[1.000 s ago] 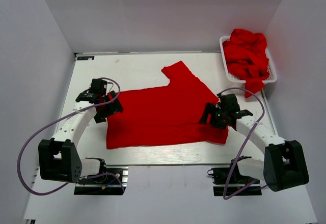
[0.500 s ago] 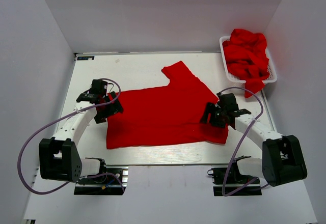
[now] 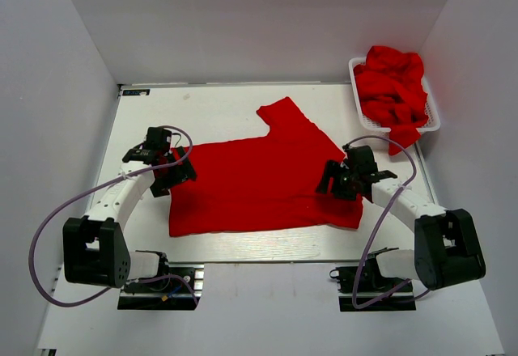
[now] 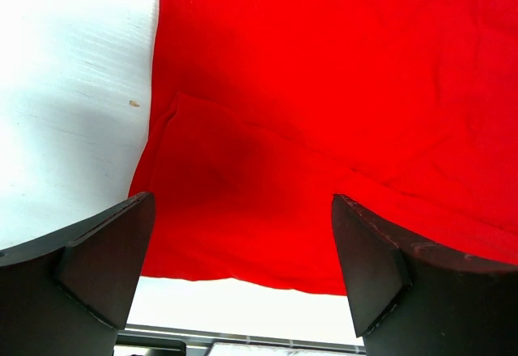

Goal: Fold and stack the t-shirts
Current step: Fold the flattened tshirt in 1/3 of the way

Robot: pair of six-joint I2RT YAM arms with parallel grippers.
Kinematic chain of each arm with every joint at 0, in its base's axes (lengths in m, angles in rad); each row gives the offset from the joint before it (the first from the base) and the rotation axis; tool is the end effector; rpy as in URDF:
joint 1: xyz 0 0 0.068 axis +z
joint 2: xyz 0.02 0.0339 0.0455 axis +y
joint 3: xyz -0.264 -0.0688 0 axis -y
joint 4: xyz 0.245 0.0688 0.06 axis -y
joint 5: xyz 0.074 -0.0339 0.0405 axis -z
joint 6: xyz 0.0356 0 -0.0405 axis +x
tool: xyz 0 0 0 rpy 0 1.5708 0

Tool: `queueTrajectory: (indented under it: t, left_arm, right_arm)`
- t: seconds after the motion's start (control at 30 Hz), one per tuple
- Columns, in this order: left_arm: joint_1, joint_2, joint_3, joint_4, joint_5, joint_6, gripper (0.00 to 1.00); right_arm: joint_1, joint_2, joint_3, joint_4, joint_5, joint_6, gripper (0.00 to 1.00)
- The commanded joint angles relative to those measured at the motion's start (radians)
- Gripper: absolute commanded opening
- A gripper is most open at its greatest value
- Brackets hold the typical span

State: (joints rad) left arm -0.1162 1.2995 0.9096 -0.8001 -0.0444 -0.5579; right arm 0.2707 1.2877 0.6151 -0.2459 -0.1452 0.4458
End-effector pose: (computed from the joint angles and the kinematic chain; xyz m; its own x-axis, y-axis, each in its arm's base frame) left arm 0.2380 -0.0262 0.2285 -0.8349 -0.4350 -0.3371 -0.4038 0.9004 -0.1618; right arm 0.2314 0.0696 0.1745 -0.8415 0.2092 -0.4981 0.0151 0.9307 0.3655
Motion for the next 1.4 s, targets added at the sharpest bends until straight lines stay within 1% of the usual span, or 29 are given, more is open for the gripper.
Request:
queueTrajectory:
  t: [0.0, 0.17, 0.2, 0.4, 0.5, 0.57, 0.63, 0.67, 0.7, 0.77, 0.8, 0.83, 0.87, 0.9, 0.93, 0.97, 1.0, 1.03, 1.23, 1.37]
  left_arm:
    - [-0.003, -0.009, -0.005, 0.012, 0.006, 0.006, 1.00]
    - [-0.003, -0.009, -0.005, 0.012, 0.006, 0.006, 1.00]
    - [-0.003, -0.009, -0.005, 0.012, 0.006, 0.006, 1.00]
    - [-0.003, -0.009, -0.005, 0.012, 0.006, 0.006, 1.00]
    - [-0.003, -0.009, -0.005, 0.003, 0.006, 0.006, 1.00]
    - [-0.003, -0.009, -0.005, 0.002, -0.003, 0.006, 1.00]
    - [-0.003, -0.009, -0.005, 0.002, -0.003, 0.006, 1.00]
    - [-0.003, -0.009, -0.005, 0.002, -0.003, 0.006, 1.00]
    - [-0.003, -0.009, 0.005, 0.002, -0.003, 0.006, 1.00]
    - [-0.003, -0.009, 0.005, -0.008, -0.003, 0.015, 1.00]
    - [-0.003, -0.009, 0.005, -0.008, -0.014, 0.015, 1.00]
    - [-0.003, -0.009, 0.015, -0.017, -0.014, 0.015, 1.00]
    - [-0.003, -0.009, 0.015, -0.017, -0.023, 0.015, 1.00]
    - [-0.003, -0.009, 0.015, -0.027, -0.023, 0.015, 1.00]
    - [-0.003, -0.009, 0.024, -0.027, -0.023, 0.015, 1.00]
    - [-0.003, -0.019, 0.025, -0.027, -0.032, 0.015, 1.00]
    - [-0.003, -0.019, 0.025, -0.027, -0.032, 0.015, 1.00]
    - [-0.003, -0.019, 0.025, -0.027, -0.032, 0.015, 1.00]
    - [-0.003, -0.028, 0.025, -0.036, -0.051, 0.015, 1.00]
    - [-0.003, -0.037, 0.034, -0.036, -0.051, 0.015, 1.00]
  right_arm:
    - [0.001, 0.007, 0.037, 0.033, -0.019, -0.013, 0.74]
    - [0.002, 0.012, 0.037, 0.033, -0.011, -0.012, 0.74]
    - [0.002, 0.013, 0.035, 0.033, -0.011, -0.013, 0.66]
    - [0.001, 0.024, 0.032, 0.034, -0.001, -0.010, 0.66]
    - [0.001, 0.024, 0.022, 0.036, 0.012, -0.009, 0.65]
    - [-0.001, 0.024, 0.021, 0.042, 0.025, -0.006, 0.61]
    - [0.002, 0.025, 0.020, 0.045, 0.032, -0.002, 0.61]
    - [-0.001, 0.027, 0.020, 0.049, 0.035, 0.001, 0.50]
    - [0.001, 0.028, 0.023, 0.051, 0.035, 0.004, 0.47]
    - [0.001, 0.036, 0.023, 0.054, 0.041, 0.002, 0.37]
    - [-0.001, 0.039, 0.026, 0.057, 0.042, 0.004, 0.35]
    - [-0.001, 0.041, 0.026, 0.053, 0.050, 0.004, 0.35]
    - [0.001, 0.039, 0.028, 0.053, 0.050, 0.004, 0.28]
    - [0.001, 0.042, 0.031, 0.053, 0.055, 0.004, 0.28]
    - [-0.002, 0.045, 0.029, 0.051, 0.055, 0.007, 0.26]
    - [0.001, 0.044, 0.029, 0.051, 0.064, 0.002, 0.14]
    - [-0.001, 0.042, 0.029, 0.046, 0.067, 0.004, 0.09]
    - [0.001, 0.042, 0.031, 0.045, 0.070, 0.004, 0.01]
    - [0.001, 0.029, 0.029, 0.027, 0.101, -0.007, 0.00]
    - [0.002, -0.008, 0.037, 0.028, 0.075, -0.036, 0.00]
